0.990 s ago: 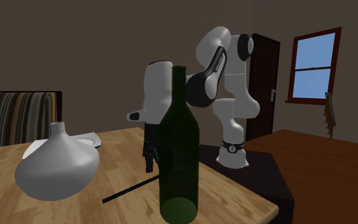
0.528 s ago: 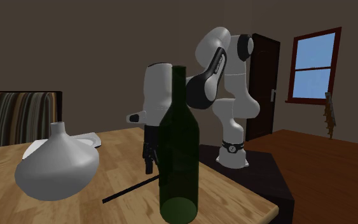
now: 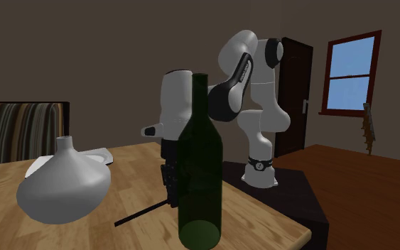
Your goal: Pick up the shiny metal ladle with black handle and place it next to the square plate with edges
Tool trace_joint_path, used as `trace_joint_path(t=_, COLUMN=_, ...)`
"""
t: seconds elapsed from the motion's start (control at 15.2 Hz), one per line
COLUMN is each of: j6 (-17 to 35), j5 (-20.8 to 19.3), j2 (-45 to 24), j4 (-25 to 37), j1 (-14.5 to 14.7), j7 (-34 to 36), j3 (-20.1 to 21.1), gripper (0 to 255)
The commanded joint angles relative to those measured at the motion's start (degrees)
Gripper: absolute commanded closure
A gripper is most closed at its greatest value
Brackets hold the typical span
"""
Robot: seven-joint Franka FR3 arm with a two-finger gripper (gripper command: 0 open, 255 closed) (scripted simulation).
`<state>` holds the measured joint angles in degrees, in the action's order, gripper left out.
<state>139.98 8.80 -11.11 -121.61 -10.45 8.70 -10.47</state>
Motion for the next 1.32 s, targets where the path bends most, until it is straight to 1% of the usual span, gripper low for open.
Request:
trace_joint_path(t=0.0, j6=-0.04, j5=0.03, j2=-0.06, j4=-0.09, j1=0.07, j7=0.01, j3=0.1, gripper=255)
trace_joint_path(t=0.07, j6=-0.13, j5=0.06, j2=-0.14, j4=0.08, j1=0.01, j7=-0.1, j3=0.06, gripper=255)
trace_joint_path(t=1.25, j6=-12.77, j5=-3.06, j2=6.8, j4=6.03, j1=0.37, j7=2.64, j3=-0.56, gripper=255)
